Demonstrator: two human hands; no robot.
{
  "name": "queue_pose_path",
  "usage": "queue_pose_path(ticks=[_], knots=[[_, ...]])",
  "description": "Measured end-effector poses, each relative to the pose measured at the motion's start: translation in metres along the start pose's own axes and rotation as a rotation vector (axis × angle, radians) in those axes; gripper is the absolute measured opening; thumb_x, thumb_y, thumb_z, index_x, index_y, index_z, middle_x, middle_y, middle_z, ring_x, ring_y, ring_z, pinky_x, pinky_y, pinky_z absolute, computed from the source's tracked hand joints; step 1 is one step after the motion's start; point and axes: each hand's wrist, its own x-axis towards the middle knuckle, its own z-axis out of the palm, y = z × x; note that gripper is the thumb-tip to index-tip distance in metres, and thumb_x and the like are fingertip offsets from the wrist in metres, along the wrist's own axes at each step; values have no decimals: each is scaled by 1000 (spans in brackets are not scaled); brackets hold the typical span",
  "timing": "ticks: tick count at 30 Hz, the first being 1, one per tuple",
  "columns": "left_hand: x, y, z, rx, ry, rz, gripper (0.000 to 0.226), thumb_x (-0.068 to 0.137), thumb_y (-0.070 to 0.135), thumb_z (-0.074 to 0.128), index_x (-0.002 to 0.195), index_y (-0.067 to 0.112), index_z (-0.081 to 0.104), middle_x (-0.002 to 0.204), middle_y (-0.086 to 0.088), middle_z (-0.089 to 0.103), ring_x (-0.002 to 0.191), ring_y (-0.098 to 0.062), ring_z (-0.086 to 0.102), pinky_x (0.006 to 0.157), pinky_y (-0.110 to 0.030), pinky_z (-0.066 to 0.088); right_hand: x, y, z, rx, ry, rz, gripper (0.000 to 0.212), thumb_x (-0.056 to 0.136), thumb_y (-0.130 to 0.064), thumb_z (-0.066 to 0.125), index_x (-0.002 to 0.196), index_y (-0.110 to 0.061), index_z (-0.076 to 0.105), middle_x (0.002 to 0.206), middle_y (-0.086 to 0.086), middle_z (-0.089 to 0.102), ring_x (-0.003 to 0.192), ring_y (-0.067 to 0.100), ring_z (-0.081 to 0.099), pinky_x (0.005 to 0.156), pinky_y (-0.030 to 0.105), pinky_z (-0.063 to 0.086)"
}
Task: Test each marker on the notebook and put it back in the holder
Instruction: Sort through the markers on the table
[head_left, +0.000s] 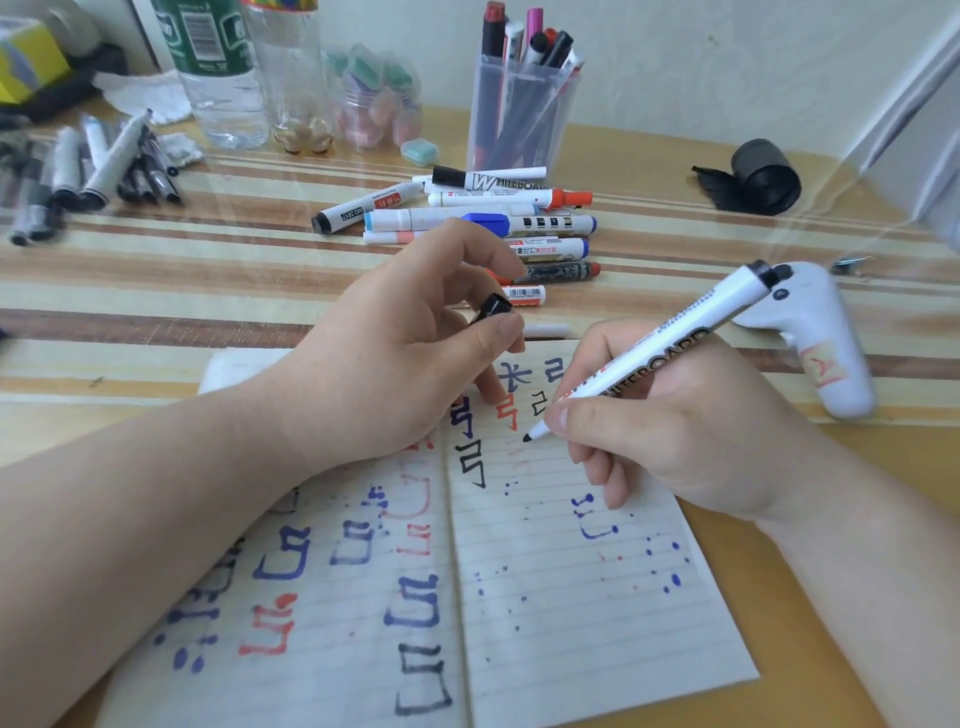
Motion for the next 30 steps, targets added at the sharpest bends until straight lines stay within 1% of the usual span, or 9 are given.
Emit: queue_pose_path(ticks=[6, 10, 12, 15, 18, 20, 23, 27, 30], knots=[[0, 2, 1, 30, 12, 0, 21, 98, 12, 65, 113, 21, 55, 89, 2, 71, 66, -24, 75, 60, -25, 51, 0, 3, 3, 6, -49, -22, 15, 77, -19, 79, 76, -10, 67, 63, 11, 68, 53, 28, 66, 51, 39, 56], [-1, 2, 1, 42, 21, -1, 19, 98, 12, 65, 111, 21, 55, 90, 1, 71, 66, -23, 75, 59, -34, 53, 1, 3, 2, -10, -26, -23, 15, 74, -21, 77, 75, -9, 66, 59, 10, 66, 50, 30, 64, 47, 36, 53], [-1, 2, 1, 49, 27, 8, 18, 98, 11, 66, 109, 22, 56, 91, 0, 71, 66, -23, 75, 59, -35, 54, 2, 3, 0, -14, -9, -12, 14, 73, -20, 75, 73, -9, 66, 58, 9, 64, 48, 27, 62, 46, 34, 51], [-1, 0, 1, 52, 30, 13, 18, 98, 10, 66, 107, 22, 57, 92, -2, 70, 66, -23, 75, 60, -35, 53, 1, 4, -2, -12, -6, -10, 15, 73, -20, 75, 73, -8, 66, 58, 10, 64, 48, 26, 61, 46, 33, 50], [-1, 0, 1, 64, 31, 18, 18, 97, 11, 67, 108, 21, 57, 93, -3, 70, 65, -21, 75, 60, -35, 53, 0, 4, 1, -5, -40, -28, 16, 74, -23, 78, 76, -11, 68, 61, 9, 67, 52, 27, 65, 48, 38, 55], [0, 0, 1, 69, 30, 21, 18, 97, 11, 67, 107, 22, 57, 92, -2, 70, 65, -21, 75, 60, -31, 53, 0, 5, 2, 2, -51, -31, 16, 75, -24, 79, 77, -12, 68, 62, 10, 68, 52, 28, 66, 50, 39, 56], [1, 0, 1, 61, 32, 19, 19, 97, 11, 67, 107, 23, 57, 93, -3, 70, 65, -22, 75, 60, -25, 51, 1, 5, 2, -1, -44, -32, 16, 75, -23, 79, 77, -11, 68, 62, 10, 68, 51, 28, 65, 49, 36, 55], [0, 0, 1, 56, 28, 16, 18, 97, 10, 67, 107, 21, 57, 93, -4, 70, 65, -22, 75, 60, -24, 51, 1, 3, 3, -26, -29, -27, 16, 75, -24, 79, 77, -12, 68, 61, 8, 67, 50, 28, 64, 48, 36, 53], [0, 0, 1, 54, 28, 16, 18, 97, 10, 67, 107, 21, 57, 91, -2, 70, 65, -22, 75, 60, -23, 51, 1, 3, 3, -38, -15, -26, 18, 82, -14, 83, 75, -10, 68, 60, 10, 67, 49, 27, 64, 47, 35, 53]])
